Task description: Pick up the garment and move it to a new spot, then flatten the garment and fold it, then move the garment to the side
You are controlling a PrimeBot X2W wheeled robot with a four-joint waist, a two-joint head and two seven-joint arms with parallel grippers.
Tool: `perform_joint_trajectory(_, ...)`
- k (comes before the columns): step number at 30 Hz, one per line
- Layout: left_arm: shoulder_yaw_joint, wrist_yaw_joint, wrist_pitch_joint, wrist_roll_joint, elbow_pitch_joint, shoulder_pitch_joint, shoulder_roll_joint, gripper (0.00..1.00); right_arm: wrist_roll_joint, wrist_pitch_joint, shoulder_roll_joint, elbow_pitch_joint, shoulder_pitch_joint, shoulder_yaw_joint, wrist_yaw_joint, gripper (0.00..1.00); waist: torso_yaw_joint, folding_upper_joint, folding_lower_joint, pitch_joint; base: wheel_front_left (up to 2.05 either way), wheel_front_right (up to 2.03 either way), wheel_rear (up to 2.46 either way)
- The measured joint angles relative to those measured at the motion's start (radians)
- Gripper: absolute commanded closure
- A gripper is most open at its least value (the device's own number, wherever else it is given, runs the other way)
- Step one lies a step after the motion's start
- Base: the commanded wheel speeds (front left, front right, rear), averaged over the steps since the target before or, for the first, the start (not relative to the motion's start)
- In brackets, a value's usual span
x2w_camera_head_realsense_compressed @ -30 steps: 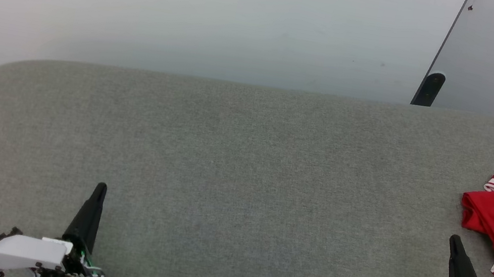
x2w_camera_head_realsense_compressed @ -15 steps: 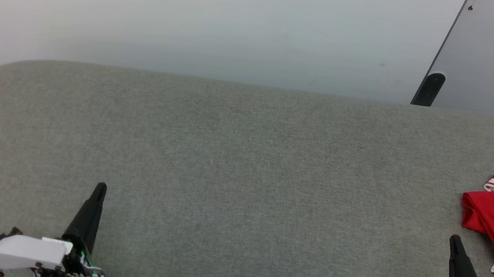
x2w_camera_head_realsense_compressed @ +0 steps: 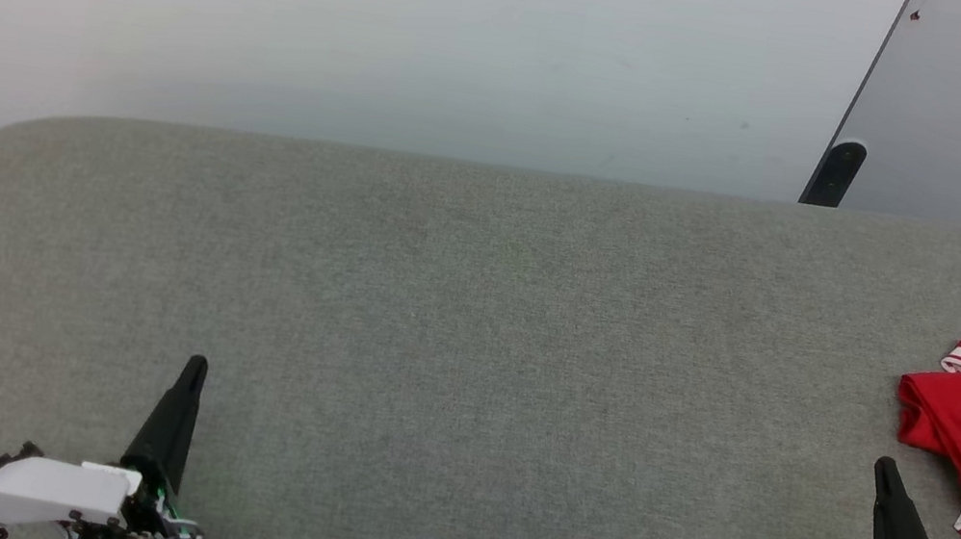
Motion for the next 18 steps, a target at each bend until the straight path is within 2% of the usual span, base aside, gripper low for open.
perform_joint_trajectory(18,0.002,0.000,0.003,0.002,0.000,0.000,-0.002,1.00,0.000,0.000,0.000,0.000,0.000,-0.001,0.000,1.00,0.000,0.0000,0.0001,0.000,0.00,0.00,0.00)
